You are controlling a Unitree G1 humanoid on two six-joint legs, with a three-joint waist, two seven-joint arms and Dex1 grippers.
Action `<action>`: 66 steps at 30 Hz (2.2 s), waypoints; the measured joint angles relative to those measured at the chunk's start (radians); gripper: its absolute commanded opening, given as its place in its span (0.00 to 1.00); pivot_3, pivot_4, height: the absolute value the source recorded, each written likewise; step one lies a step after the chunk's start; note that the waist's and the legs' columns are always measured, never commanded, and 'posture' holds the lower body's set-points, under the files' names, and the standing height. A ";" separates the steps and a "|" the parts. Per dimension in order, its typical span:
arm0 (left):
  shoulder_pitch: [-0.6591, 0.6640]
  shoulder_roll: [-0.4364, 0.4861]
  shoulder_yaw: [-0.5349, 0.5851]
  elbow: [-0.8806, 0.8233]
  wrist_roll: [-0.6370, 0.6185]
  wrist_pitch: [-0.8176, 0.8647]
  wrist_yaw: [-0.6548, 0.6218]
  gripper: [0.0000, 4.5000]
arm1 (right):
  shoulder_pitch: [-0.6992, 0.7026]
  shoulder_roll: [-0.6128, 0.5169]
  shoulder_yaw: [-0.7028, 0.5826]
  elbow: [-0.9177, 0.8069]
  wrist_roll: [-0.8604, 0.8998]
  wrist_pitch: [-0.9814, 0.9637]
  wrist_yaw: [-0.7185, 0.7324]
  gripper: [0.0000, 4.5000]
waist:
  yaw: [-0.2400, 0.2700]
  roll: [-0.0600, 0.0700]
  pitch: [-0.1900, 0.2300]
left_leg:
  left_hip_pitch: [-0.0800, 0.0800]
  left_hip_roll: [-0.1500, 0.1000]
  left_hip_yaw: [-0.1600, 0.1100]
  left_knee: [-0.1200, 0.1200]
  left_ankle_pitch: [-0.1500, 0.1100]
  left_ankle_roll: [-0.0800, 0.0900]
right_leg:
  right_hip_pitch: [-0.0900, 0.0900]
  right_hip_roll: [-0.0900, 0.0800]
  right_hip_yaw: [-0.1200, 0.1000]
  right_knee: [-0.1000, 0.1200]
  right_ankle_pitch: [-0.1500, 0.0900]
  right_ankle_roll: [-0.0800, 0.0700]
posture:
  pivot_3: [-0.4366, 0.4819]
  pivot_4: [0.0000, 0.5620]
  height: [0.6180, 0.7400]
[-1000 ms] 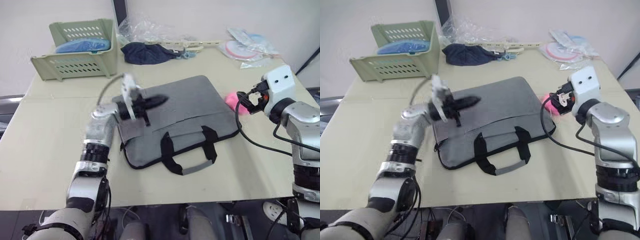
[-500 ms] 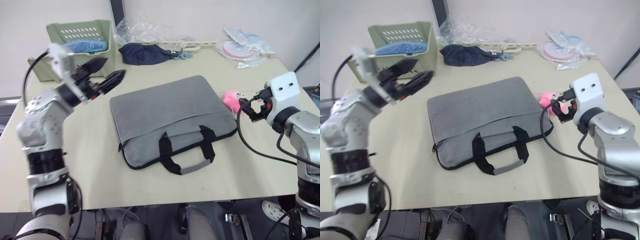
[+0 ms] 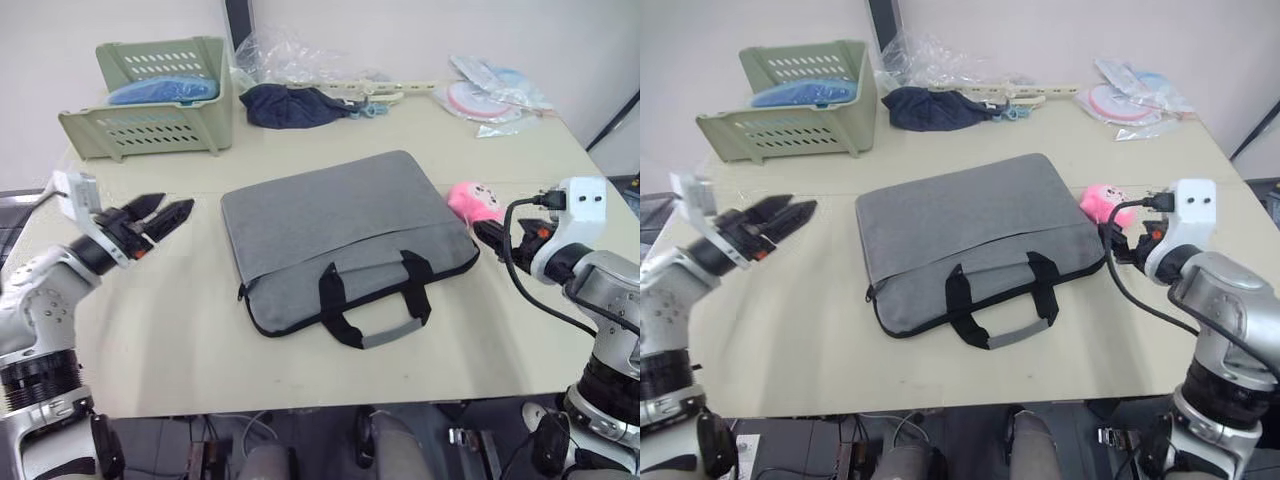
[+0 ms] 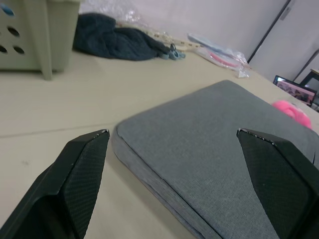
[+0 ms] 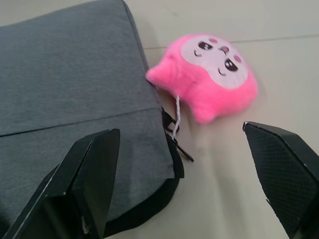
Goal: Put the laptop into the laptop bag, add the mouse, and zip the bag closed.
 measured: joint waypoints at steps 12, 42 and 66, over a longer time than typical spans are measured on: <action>-0.050 -0.093 -0.108 0.148 0.006 0.002 0.068 0.98 | 0.007 0.131 -0.094 0.075 0.039 0.016 -0.063 0.97 | -0.010 0.000 0.000 | 0.004 0.000 0.002 0.000 0.001 -0.002 | 0.000 0.000 0.001 0.007 -0.001 -0.002 | 0.48 0.27 1.00; -0.092 -0.129 -0.122 0.256 0.021 -0.006 0.160 0.98 | -0.069 0.276 -0.206 0.222 0.166 -0.049 -0.194 0.97 | -0.022 0.000 0.000 | 0.011 0.000 0.007 0.001 0.001 -0.002 | 0.000 -0.002 0.006 0.016 -0.002 -0.004 | 0.48 0.27 1.00; -0.092 -0.142 -0.124 0.259 0.022 -0.008 0.186 1.00 | -0.036 0.276 -0.139 0.306 0.257 -0.138 -0.199 0.04 | -0.021 0.000 -0.001 | 0.013 0.000 0.008 0.000 0.001 -0.002 | 0.005 -0.001 0.009 0.017 -0.002 -0.004 | 0.48 0.27 1.00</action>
